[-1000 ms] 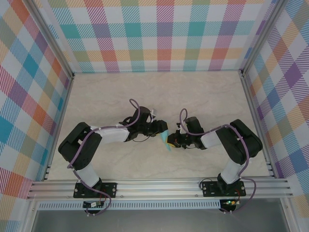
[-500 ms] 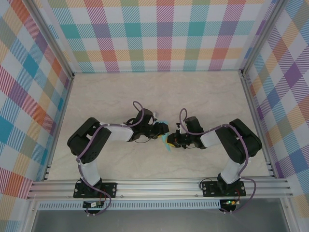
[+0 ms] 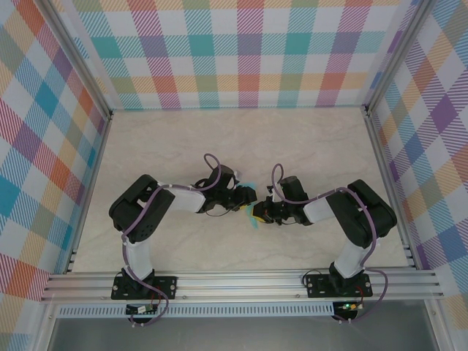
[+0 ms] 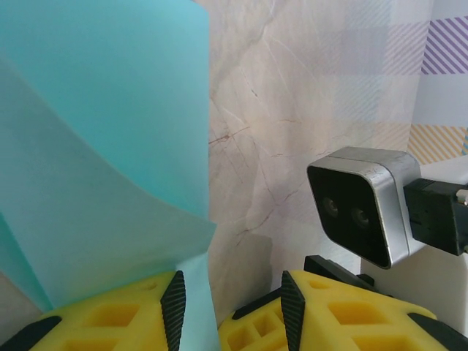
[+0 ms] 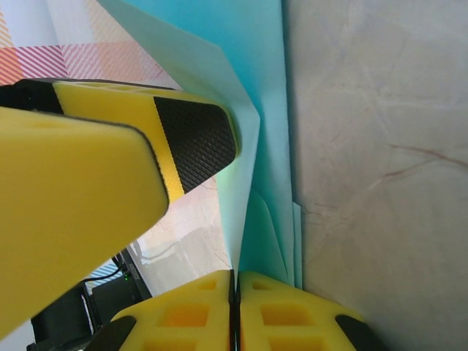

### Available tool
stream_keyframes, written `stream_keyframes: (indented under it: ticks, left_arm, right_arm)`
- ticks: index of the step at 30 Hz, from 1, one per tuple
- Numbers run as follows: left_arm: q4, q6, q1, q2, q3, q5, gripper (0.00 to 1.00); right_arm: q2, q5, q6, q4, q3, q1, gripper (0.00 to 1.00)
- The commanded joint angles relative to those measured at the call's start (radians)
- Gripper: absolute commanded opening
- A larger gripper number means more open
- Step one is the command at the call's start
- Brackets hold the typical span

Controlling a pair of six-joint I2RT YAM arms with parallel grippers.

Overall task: Fold a paper plane with a square sheet of paper (pick it up from the middle)
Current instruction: Fold the wing for the fifth time at the center of the table.

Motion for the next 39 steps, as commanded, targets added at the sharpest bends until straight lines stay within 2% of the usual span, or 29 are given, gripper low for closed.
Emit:
stream_keyframes:
  ticks: [1, 17, 33, 39]
  left_arm:
    - [-0.035, 0.033, 0.011, 0.032, 0.012, -0.033, 0.41]
    - [-0.051, 0.041, 0.011, 0.011, -0.013, -0.019, 0.41]
    - [-0.050, 0.036, 0.010, 0.009, -0.016, -0.006, 0.41]
    - [-0.055, 0.033, 0.010, 0.006, -0.016, -0.006, 0.41]
  right_arm:
    - [0.011, 0.013, -0.021, -0.055, 0.006, 0.004, 0.10]
    - [-0.111, 0.031, -0.056, -0.193, 0.011, 0.004, 0.17]
    - [-0.063, -0.021, -0.127, -0.297, 0.048, 0.011, 0.10]
    - [-0.054, 0.028, -0.168, -0.410, 0.069, 0.027, 0.10]
